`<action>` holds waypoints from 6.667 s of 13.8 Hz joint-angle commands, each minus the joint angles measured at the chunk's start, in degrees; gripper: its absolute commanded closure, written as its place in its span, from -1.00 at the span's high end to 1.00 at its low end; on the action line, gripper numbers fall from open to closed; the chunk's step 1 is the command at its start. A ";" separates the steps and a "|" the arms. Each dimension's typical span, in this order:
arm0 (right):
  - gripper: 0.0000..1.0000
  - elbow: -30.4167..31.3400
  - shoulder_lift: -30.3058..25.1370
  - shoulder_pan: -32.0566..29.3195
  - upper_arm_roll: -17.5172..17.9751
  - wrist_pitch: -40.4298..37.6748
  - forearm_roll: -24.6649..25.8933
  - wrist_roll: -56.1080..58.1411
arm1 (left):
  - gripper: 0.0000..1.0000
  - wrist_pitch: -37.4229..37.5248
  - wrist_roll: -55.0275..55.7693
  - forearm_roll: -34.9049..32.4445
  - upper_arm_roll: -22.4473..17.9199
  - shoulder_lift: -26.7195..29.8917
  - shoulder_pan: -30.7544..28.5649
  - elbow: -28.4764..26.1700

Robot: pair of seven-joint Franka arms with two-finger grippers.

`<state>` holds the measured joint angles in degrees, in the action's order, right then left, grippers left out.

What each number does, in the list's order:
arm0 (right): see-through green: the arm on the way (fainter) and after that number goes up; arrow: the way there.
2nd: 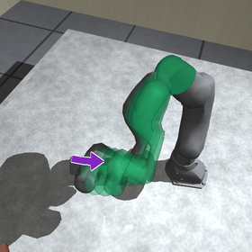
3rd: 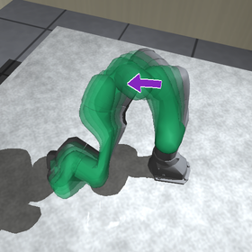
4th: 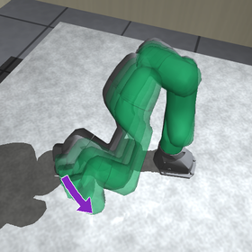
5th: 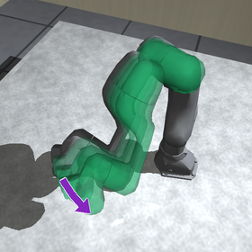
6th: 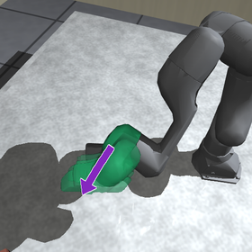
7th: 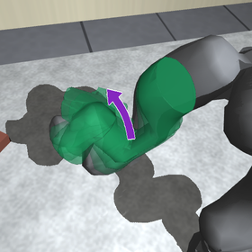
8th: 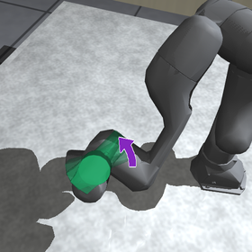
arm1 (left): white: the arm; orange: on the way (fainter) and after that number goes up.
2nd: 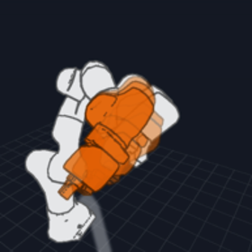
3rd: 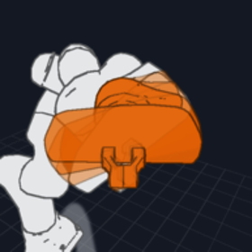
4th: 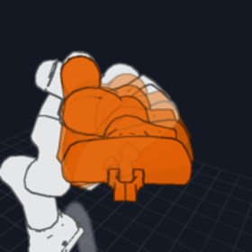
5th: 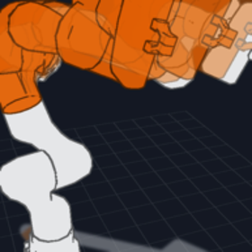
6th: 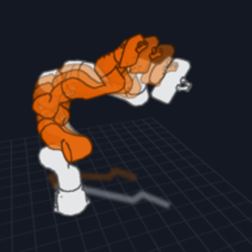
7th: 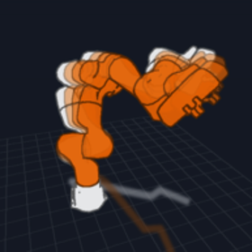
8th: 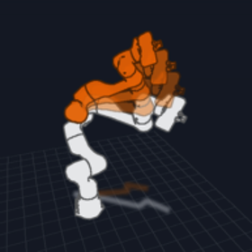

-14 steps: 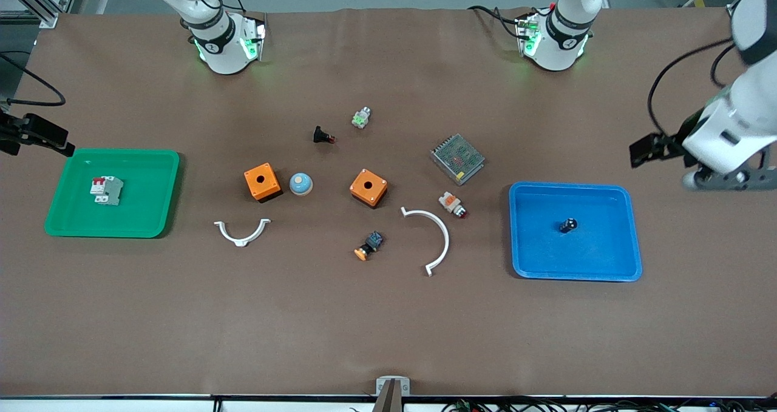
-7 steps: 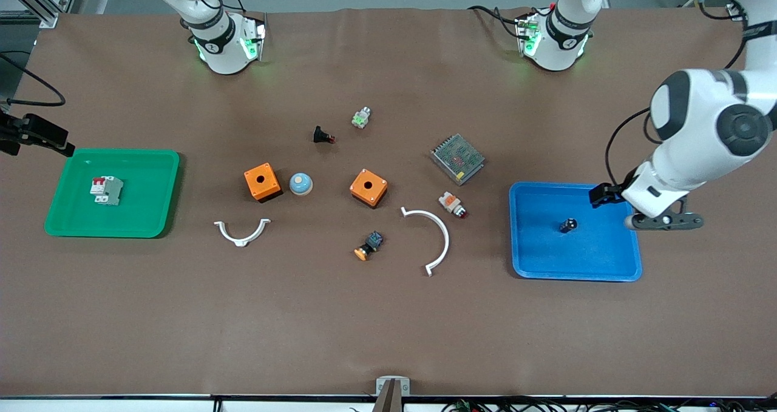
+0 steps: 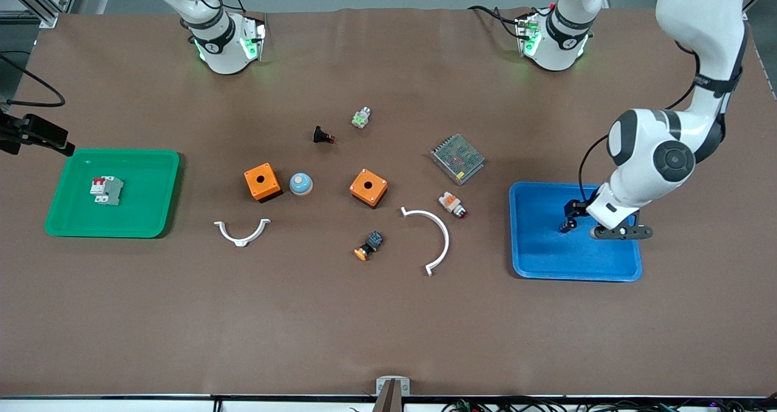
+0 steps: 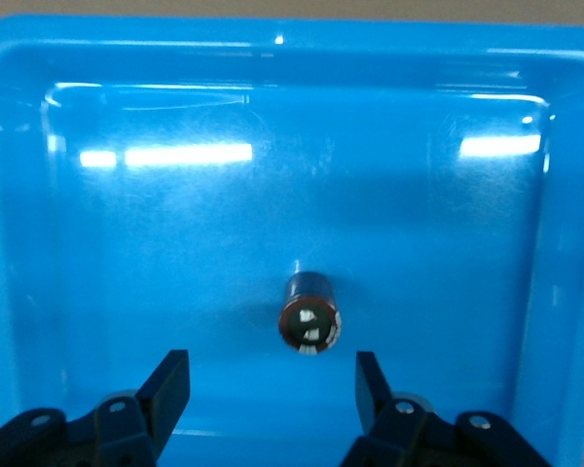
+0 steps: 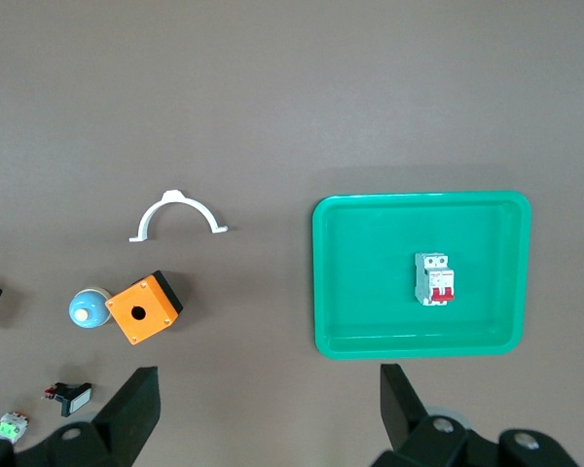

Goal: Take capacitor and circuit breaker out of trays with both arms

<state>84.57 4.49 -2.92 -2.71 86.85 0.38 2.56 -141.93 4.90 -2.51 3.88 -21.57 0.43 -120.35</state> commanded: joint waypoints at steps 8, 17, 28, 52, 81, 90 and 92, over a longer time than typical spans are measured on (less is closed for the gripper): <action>1.00 1.48 12.90 -12.54 -0.19 1.38 4.43 6.84 | -0.06 -3.62 -0.42 -0.48 0.61 -6.99 0.36 3.72; 1.00 27.73 13.09 -23.88 0.16 34.49 5.60 21.60 | -0.99 -0.82 3.08 -0.39 5.43 -4.46 0.19 4.60; 0.98 38.30 15.28 -24.77 0.34 50.17 5.42 21.61 | -1.00 8.33 40.41 -1.27 16.78 -5.13 15.19 12.32; -0.50 19.44 12.21 -14.16 0.43 22.78 -0.64 19.01 | 1.00 31.35 39.17 -12.44 16.25 -2.53 10.85 33.43; -0.49 10.18 31.98 25.33 0.34 35.67 -11.90 -21.81 | 1.00 50.96 2.13 4.62 2.63 25.88 -0.95 25.17; 1.00 10.53 24.45 24.54 -0.10 25.52 -11.63 -21.81 | 1.00 51.31 2.13 4.62 2.71 26.05 -0.78 25.34; 1.00 11.67 17.52 23.14 -0.10 17.86 -11.54 -21.81 | 1.00 51.31 2.65 4.62 3.50 26.05 -0.78 25.52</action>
<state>93.26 30.39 21.63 -2.91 110.75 -10.79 -18.59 -90.57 7.67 1.17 6.67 3.23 -0.28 -94.28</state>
